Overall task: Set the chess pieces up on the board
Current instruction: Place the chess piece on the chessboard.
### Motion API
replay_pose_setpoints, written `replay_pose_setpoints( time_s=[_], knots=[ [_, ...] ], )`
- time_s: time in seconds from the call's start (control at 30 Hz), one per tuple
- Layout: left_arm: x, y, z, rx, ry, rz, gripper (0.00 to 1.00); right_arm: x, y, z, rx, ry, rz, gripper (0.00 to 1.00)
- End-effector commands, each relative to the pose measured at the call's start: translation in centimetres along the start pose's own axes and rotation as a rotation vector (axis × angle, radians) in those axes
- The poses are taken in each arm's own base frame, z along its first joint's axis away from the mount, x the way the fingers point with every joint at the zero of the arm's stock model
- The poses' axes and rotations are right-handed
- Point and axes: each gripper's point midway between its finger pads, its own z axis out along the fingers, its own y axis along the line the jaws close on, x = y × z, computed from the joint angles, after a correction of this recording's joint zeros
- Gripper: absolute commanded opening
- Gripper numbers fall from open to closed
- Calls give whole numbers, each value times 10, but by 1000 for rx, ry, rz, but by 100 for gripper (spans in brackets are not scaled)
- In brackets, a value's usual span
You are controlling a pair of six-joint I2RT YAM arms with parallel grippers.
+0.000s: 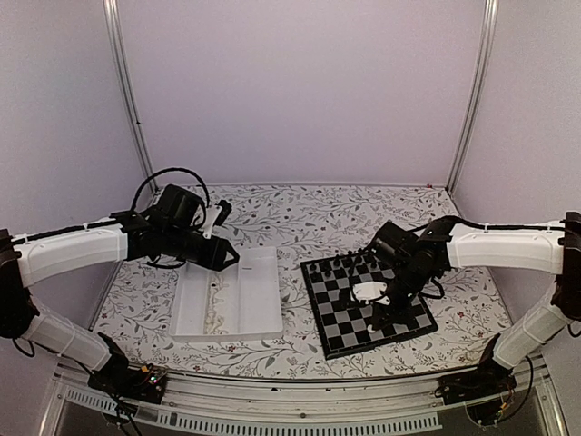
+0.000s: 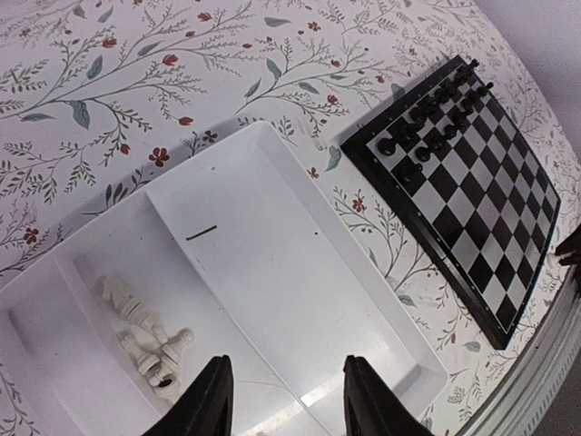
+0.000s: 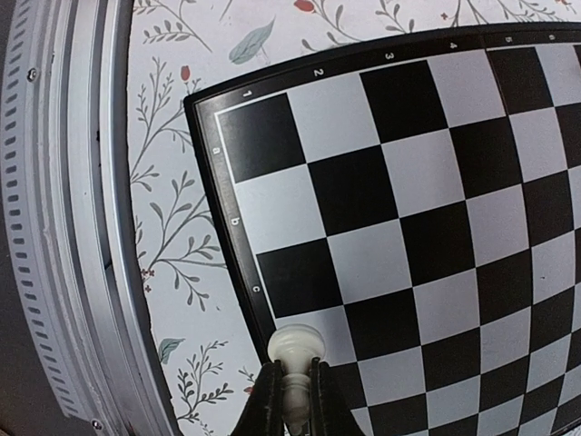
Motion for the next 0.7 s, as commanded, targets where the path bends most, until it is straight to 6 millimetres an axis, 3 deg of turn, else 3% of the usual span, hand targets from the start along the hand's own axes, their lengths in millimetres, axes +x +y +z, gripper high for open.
replay_pose_setpoints(
  time_s=[0.0,0.67],
  knots=[
    [9,6,1,-18,25,-7,44,2,2,8,-3,35,-18,2],
    [25,11,3,-33,53,-23,44,-13,-3,28,-22,91,-19,2]
  ],
)
